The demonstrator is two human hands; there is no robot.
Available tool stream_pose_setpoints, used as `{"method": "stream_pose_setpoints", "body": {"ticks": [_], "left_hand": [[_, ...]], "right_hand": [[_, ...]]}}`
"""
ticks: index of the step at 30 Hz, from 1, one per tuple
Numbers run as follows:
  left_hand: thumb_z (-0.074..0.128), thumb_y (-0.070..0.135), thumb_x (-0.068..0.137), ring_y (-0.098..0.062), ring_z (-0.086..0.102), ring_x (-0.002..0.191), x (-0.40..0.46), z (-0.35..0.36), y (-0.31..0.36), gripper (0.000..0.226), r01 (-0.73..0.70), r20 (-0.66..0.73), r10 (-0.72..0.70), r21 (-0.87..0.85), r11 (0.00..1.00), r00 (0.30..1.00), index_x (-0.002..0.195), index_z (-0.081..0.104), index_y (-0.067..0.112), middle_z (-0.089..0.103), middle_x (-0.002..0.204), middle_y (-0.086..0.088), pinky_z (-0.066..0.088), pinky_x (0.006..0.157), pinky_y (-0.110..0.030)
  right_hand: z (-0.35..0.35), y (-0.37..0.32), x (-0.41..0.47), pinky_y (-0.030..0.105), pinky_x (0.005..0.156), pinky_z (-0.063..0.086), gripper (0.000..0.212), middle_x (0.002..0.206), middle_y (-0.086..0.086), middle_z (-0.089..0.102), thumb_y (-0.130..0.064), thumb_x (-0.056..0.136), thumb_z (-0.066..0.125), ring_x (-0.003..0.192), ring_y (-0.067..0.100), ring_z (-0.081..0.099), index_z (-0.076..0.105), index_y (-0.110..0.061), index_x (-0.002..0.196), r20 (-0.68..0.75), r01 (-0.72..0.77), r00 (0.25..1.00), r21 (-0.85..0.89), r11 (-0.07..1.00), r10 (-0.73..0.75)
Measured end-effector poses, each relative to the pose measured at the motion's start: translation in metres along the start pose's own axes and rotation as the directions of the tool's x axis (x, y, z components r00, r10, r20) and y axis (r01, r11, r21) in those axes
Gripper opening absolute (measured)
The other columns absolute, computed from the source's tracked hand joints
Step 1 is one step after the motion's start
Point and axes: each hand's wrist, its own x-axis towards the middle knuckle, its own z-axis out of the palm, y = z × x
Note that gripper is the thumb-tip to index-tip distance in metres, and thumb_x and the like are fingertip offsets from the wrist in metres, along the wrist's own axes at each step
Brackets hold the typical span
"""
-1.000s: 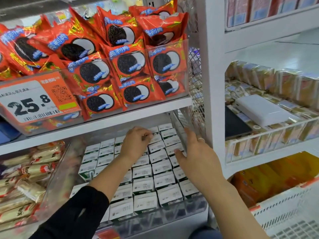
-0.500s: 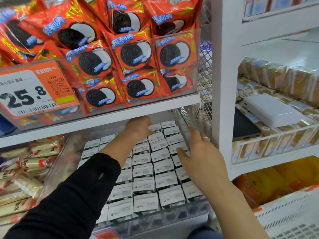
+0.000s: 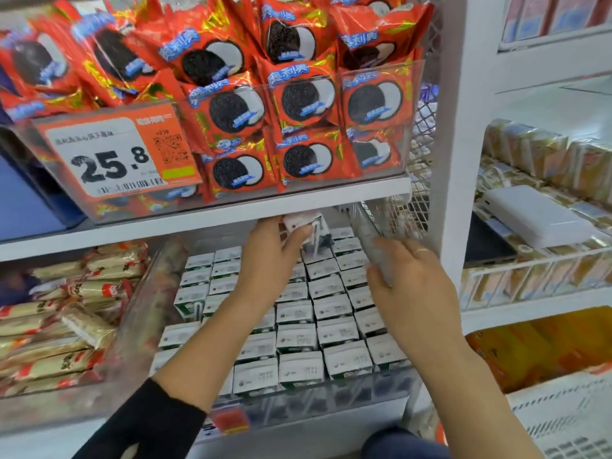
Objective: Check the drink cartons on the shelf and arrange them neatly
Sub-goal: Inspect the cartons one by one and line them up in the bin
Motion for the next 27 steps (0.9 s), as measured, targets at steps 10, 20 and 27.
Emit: {"method": "stream_pose_setpoints", "body": {"ticks": [10, 20, 27], "left_hand": [[0.065, 0.037, 0.075, -0.014, 0.073, 0.079, -0.084, -0.045, 0.021, 0.035, 0.447, 0.246, -0.397, -0.693, 0.566, 0.884, 0.093, 0.070, 0.007, 0.075, 0.085, -0.003, 0.056, 0.067, -0.020], [0.067, 0.037, 0.071, -0.019, 0.072, 0.087, -0.090, -0.054, 0.014, 0.046, 0.445, 0.245, -0.431, -0.770, 0.457, 0.868, 0.100, 0.067, 0.001, 0.075, 0.094, -0.008, 0.056, 0.069, -0.020], [0.069, 0.036, 0.070, -0.012, 0.072, 0.085, -0.090, -0.055, 0.015, 0.044, 0.430, 0.244, -0.409, -0.777, 0.461, 0.879, 0.103, 0.067, 0.007, 0.074, 0.092, -0.004, 0.056, 0.071, -0.020]], "right_hand": [[0.009, -0.031, -0.032, 0.013, 0.075, 0.042, 0.049, 0.105, -0.019, 0.057, -0.064, 0.083, 0.051, 0.097, 0.003, 0.055, 0.062, -0.031, 0.118, 0.076, 0.048, 0.994, 0.332, 0.942, -0.078], [0.028, -0.049, -0.037, 0.002, 0.061, 0.035, 0.065, 0.100, -0.018, 0.055, -0.045, 0.069, 0.074, 0.082, 0.004, 0.055, 0.051, -0.034, 0.128, 0.137, 0.105, 0.982, 0.190, 0.976, -0.132], [0.028, -0.052, -0.039, -0.005, 0.070, 0.034, 0.064, 0.101, -0.018, 0.054, -0.044, 0.070, 0.073, 0.077, -0.007, 0.052, 0.050, -0.032, 0.129, 0.124, 0.071, 0.987, 0.226, 0.971, -0.101]]}}
